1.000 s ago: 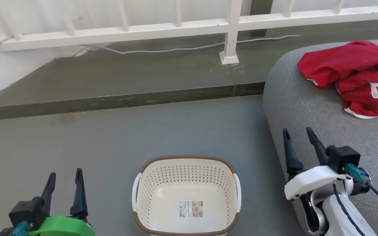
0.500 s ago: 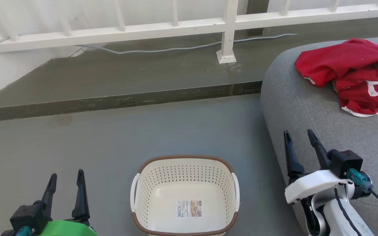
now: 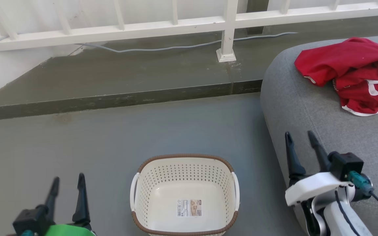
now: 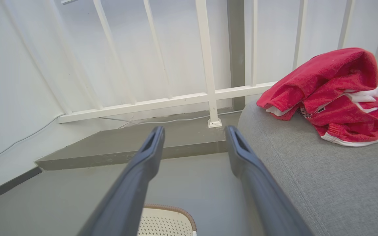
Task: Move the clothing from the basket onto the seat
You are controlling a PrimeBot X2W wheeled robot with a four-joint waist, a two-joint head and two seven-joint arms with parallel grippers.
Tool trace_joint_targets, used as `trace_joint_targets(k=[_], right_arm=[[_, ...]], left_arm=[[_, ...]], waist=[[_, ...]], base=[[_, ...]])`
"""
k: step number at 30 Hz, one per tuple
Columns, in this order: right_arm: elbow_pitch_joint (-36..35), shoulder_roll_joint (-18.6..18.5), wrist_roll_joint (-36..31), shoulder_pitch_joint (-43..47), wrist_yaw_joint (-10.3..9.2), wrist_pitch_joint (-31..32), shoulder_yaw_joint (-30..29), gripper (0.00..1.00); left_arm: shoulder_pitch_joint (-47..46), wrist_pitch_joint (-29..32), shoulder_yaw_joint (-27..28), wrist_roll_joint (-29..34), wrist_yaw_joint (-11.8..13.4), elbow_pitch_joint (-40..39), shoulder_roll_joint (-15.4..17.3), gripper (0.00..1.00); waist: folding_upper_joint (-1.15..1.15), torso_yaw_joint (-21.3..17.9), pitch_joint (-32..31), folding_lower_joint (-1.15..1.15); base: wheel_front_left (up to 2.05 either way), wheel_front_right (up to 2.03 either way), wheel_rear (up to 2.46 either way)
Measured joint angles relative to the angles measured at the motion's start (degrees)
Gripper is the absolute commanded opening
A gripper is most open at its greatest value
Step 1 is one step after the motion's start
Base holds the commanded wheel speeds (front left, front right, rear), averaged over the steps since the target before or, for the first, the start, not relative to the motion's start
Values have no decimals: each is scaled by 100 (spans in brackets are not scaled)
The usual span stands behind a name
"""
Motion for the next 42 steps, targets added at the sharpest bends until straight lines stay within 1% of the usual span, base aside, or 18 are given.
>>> trace_joint_targets(k=[5,10,15,20,22,26,28,30,42], right_arm=[[254,22,24,165,7,16,31,0],[268,24,197,220,27,36,-2,0],[263,27,565,220,82,101,-86,0],[260,30,1077,218,111,216,-177,0],[260,30,1302,218,159,264,-203,0],[258,35,1725,216,188,375,-309,0],[258,36,1863,216,212,420,-343,0],[258,36,1920,215,222,441,-359,0],[258,52,2847,198,353,695,-577,0]], left_arm=[[14,26,-71,-57,-3,266,-152,0],[15,27,-67,-223,-34,264,-158,0],[15,87,-36,-591,-83,264,-214,0],[14,191,16,-983,-136,275,-259,0],[13,245,46,-1135,-138,280,-271,0],[8,336,154,-1438,-236,316,-293,0],[5,380,172,-1611,-263,342,-297,0],[3,386,179,-1656,-278,361,-299,0],[-89,634,354,-2427,-421,485,-318,0]], waist=[[0,0,2,0],[0,8,2,0],[0,15,4,0],[0,23,5,0],[0,26,6,0],[0,34,7,0],[0,37,7,0],[0,39,7,0],[0,56,9,0]], base=[[0,0,0],[0,0,0],[0,0,0],[0,0,0],[0,0,0],[0,0,0],[0,0,0],[0,0,0],[0,0,0]])
